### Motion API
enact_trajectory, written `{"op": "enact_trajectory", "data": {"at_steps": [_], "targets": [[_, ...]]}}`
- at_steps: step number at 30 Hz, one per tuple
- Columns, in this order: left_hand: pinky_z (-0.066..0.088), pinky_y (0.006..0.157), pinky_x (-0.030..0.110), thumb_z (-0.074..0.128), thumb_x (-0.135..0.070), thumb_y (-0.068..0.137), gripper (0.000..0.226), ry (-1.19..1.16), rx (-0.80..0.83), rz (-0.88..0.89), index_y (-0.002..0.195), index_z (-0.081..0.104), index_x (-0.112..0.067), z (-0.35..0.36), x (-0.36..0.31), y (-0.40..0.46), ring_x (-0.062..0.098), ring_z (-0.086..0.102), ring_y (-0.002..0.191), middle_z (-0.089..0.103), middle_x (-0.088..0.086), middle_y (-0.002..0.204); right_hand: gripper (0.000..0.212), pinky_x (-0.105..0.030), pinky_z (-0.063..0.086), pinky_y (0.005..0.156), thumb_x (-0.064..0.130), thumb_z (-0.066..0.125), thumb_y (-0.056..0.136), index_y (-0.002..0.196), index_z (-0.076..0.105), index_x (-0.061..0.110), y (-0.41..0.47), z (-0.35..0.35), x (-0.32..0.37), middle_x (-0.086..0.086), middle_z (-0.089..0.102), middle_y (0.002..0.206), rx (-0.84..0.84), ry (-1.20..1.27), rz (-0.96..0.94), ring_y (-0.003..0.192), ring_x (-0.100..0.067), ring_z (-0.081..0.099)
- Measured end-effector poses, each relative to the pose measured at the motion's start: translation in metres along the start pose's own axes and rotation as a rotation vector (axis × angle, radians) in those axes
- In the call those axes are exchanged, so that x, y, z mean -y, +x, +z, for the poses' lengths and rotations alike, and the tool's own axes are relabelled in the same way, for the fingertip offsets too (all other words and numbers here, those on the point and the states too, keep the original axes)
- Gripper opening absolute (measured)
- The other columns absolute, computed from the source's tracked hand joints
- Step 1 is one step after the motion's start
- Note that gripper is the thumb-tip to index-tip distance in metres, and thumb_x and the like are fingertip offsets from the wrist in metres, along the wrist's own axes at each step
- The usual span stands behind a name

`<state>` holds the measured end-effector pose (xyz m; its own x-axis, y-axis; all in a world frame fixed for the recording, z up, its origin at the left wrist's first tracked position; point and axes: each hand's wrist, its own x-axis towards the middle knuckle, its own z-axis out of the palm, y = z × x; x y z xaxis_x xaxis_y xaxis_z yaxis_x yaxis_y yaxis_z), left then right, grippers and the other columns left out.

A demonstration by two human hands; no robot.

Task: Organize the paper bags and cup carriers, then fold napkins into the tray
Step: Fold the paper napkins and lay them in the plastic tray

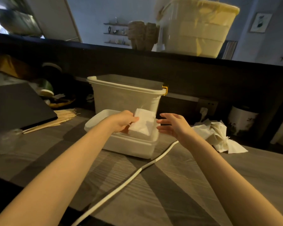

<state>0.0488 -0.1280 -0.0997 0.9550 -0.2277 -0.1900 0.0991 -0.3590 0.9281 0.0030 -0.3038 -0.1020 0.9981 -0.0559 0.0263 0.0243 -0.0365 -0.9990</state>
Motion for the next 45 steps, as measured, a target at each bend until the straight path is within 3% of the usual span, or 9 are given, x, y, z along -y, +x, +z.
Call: {"op": "enact_trajectory", "data": {"at_steps": [4,8,11,14,23,26,29,38,45], "targets": [[0.042,0.060,0.020,0.043,-0.010,0.098,0.018,0.053,0.077,-0.057,0.087,0.056,-0.006,0.007,0.005,0.012,0.011,0.051,0.068,0.055,0.004,0.078,0.017,-0.022,0.056,0.061,0.018,0.046,0.098,0.109,0.055,0.009,0.002,-0.001,-0.003,-0.009,0.065,0.084,0.006,0.033,-0.004,0.070,-0.018,0.064],[0.036,0.041,0.017,0.046,-0.014,0.097,0.023,0.221,0.058,-0.072,0.077,0.054,-0.005,0.010,0.006,0.017,0.006,0.043,0.041,0.046,0.002,0.056,0.019,-0.023,0.055,0.066,0.019,0.044,0.099,0.111,0.055,0.009,0.002,-0.003,-0.005,-0.009,0.064,0.086,0.031,-0.003,-0.023,0.075,-0.018,0.064],[0.043,0.040,0.019,0.048,-0.020,0.096,0.025,0.316,0.009,-0.048,0.079,0.057,-0.004,0.005,0.004,0.017,0.007,0.046,0.037,0.046,0.002,0.054,0.022,-0.025,0.055,0.071,0.019,0.044,0.099,0.114,0.055,0.008,0.003,-0.004,-0.004,-0.009,0.063,0.088,0.043,-0.037,-0.035,0.077,-0.018,0.064],[0.056,0.054,0.024,0.059,-0.019,0.091,0.022,0.402,-0.013,-0.058,0.091,0.064,0.003,-0.003,0.001,0.015,0.011,0.060,0.047,0.061,0.007,0.065,0.023,-0.026,0.054,0.074,0.019,0.044,0.099,0.116,0.055,0.007,0.005,-0.004,-0.005,-0.008,0.064,0.090,0.038,-0.070,-0.037,0.080,-0.018,0.064],[0.048,0.061,0.026,0.064,-0.022,0.087,0.026,0.649,-0.012,-0.032,0.102,0.068,0.000,0.002,-0.006,0.010,0.016,0.056,0.060,0.069,0.010,0.082,0.023,-0.024,0.054,0.073,0.020,0.045,0.098,0.115,0.056,0.009,0.001,-0.010,-0.005,-0.005,0.063,0.092,0.030,-0.135,-0.043,0.081,-0.016,0.064],[0.046,0.057,0.026,0.054,-0.023,0.093,0.024,0.583,-0.163,0.137,0.099,0.065,-0.003,0.005,-0.022,0.010,0.015,0.055,0.061,0.069,0.005,0.083,0.021,-0.022,0.053,0.071,0.021,0.044,0.099,0.114,0.056,0.011,-0.003,-0.024,0.000,-0.003,0.063,0.093,-0.001,-0.179,-0.048,0.082,-0.016,0.063],[0.051,0.069,0.032,0.049,-0.026,0.095,0.021,0.560,-0.200,0.256,0.098,0.062,-0.009,0.025,-0.039,0.010,0.015,0.058,0.066,0.064,-0.002,0.076,0.021,-0.022,0.052,0.069,0.019,0.043,0.099,0.112,0.057,0.011,-0.007,-0.043,0.003,-0.004,0.063,0.091,-0.054,-0.165,-0.083,0.079,-0.014,0.063],[0.050,0.061,0.020,0.045,-0.023,0.097,0.019,0.338,0.085,0.498,0.104,0.061,-0.015,0.106,-0.053,0.010,0.010,0.061,0.071,0.063,-0.004,0.079,0.020,-0.021,0.049,0.067,0.017,0.045,0.098,0.108,0.060,0.009,-0.018,-0.113,-0.009,-0.007,0.063,0.092,-0.339,-0.241,-0.147,0.078,-0.015,0.059],[0.050,0.064,0.021,0.044,-0.019,0.098,0.019,0.071,-0.063,0.514,0.098,0.062,-0.012,0.161,-0.024,0.032,0.010,0.061,0.070,0.063,-0.003,0.075,0.021,-0.012,0.038,0.053,0.014,0.054,0.093,0.113,0.059,0.015,-0.014,-0.142,-0.032,-0.002,0.055,0.111,-0.458,-0.902,-0.307,0.087,-0.012,0.055]]}}
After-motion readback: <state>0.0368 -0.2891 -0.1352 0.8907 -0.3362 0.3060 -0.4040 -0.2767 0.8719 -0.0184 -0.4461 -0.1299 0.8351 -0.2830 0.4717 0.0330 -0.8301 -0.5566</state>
